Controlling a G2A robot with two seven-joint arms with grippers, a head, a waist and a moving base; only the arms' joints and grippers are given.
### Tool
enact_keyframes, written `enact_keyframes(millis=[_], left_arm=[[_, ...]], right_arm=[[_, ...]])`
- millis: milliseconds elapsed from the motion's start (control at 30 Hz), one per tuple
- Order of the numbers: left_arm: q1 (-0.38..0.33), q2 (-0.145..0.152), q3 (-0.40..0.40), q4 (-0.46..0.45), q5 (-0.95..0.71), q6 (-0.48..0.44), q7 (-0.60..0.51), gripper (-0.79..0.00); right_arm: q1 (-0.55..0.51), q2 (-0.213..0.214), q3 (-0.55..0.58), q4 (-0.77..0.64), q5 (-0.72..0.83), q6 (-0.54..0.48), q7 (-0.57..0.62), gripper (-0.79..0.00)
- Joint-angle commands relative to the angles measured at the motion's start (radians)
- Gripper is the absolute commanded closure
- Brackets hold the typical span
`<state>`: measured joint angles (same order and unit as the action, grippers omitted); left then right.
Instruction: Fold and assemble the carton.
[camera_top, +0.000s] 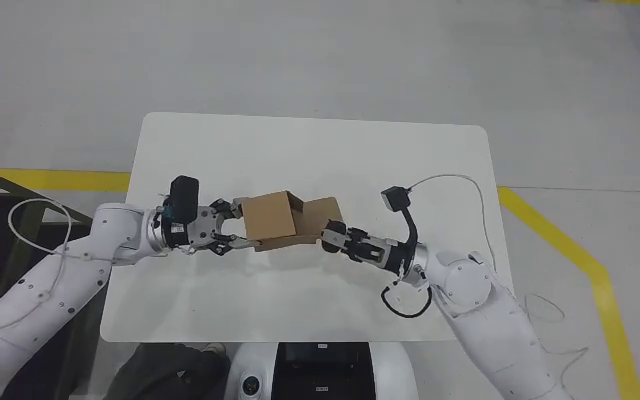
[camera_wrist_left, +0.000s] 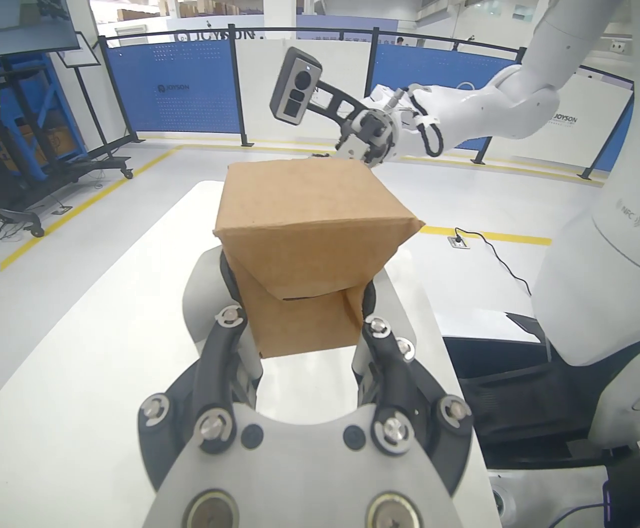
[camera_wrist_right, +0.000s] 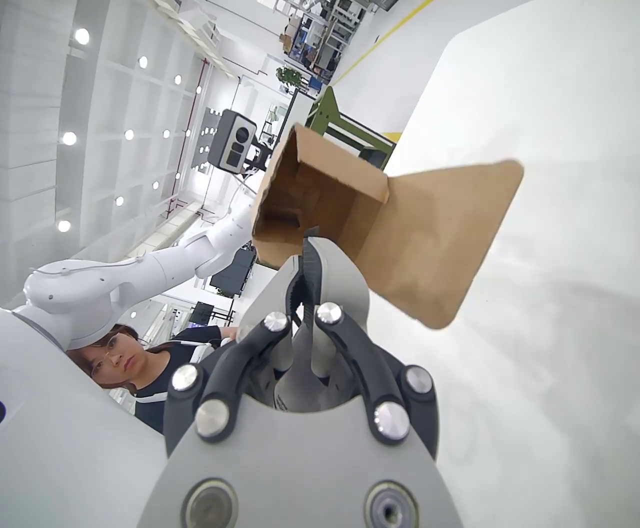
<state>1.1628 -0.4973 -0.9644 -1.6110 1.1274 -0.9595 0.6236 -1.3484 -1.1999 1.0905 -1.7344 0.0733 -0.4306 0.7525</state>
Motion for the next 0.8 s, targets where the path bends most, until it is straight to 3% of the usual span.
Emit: enact_keyframes(millis=[0,433,767], left_arm=[[0.004,-0.002,-0.008,0.000,-0.003,0.004,-0.009,-0.348],[0.041,-0.017,-0.047,-0.025,0.029,-0.017,-0.034,-0.354],[0.085,-0.018,-0.094,-0.051,0.080,-0.050,-0.013,-0.354]], right_arm=[[-0.006,0.000,-0.005,-0.006,0.001,0.001,-0.005,0.000],[0.026,-0.010,-0.057,-0.005,-0.045,0.037,-0.083,0.000],[0.061,-0.015,-0.101,-0.009,-0.058,0.072,-0.049,0.000]])
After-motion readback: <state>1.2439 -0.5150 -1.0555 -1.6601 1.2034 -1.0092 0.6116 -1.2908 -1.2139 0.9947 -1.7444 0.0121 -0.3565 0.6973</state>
